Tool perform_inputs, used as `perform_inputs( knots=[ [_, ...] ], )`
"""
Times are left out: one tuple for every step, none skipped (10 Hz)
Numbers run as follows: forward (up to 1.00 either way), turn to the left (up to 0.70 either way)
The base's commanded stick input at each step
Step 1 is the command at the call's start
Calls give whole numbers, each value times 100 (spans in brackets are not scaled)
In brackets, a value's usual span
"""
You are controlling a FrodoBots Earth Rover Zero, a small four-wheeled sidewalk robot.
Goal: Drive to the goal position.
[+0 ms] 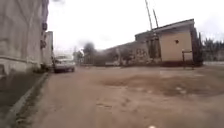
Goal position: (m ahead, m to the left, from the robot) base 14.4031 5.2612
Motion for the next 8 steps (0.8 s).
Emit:
perform_inputs(
  knots=[
    [50, 0],
    [50, 0],
    [50, 0],
    [50, 0],
    [50, 0],
    [50, 0],
    [50, 50],
    [50, 50]
  ],
)
